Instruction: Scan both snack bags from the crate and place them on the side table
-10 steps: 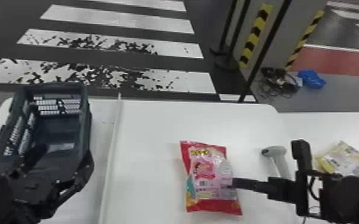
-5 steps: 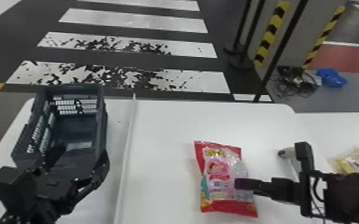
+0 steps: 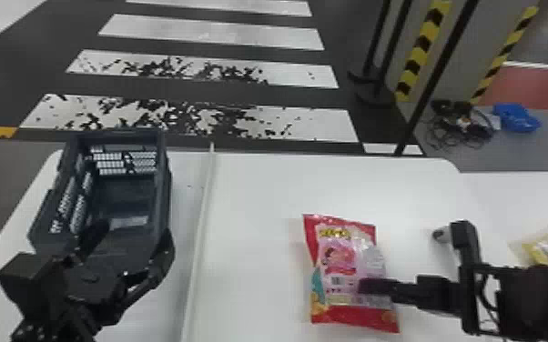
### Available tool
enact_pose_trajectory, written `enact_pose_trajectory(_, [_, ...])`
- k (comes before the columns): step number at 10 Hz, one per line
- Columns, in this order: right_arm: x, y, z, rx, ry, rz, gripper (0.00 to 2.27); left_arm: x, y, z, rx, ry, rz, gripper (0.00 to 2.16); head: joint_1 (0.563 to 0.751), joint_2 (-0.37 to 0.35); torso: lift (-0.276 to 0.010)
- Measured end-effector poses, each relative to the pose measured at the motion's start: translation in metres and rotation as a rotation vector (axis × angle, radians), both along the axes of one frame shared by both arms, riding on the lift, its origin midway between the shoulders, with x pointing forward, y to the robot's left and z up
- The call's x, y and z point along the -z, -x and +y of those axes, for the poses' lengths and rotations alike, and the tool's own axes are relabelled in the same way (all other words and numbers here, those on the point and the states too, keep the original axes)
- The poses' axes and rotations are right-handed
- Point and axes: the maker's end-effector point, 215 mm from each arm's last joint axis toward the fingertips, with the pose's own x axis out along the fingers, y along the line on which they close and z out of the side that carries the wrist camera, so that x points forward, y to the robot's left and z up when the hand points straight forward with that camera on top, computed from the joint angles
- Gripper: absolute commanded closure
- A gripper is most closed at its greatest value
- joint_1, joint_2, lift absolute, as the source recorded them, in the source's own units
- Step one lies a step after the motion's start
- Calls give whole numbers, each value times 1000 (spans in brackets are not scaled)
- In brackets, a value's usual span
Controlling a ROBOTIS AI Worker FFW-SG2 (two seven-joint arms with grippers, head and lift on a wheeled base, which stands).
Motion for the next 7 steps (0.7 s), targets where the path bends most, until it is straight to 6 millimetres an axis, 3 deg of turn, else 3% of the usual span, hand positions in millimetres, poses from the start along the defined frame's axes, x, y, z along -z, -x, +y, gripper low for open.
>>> enact_pose_trajectory(1, [1,-1,-3,-3,14,-3,2260,1,0,0,0,0,1,39,695,-118,-95])
enact_pose_trajectory(7, [-18,-4,-8,3,-36,-35,2263,1,0,0,-1,0,3,39,695,-126,-95])
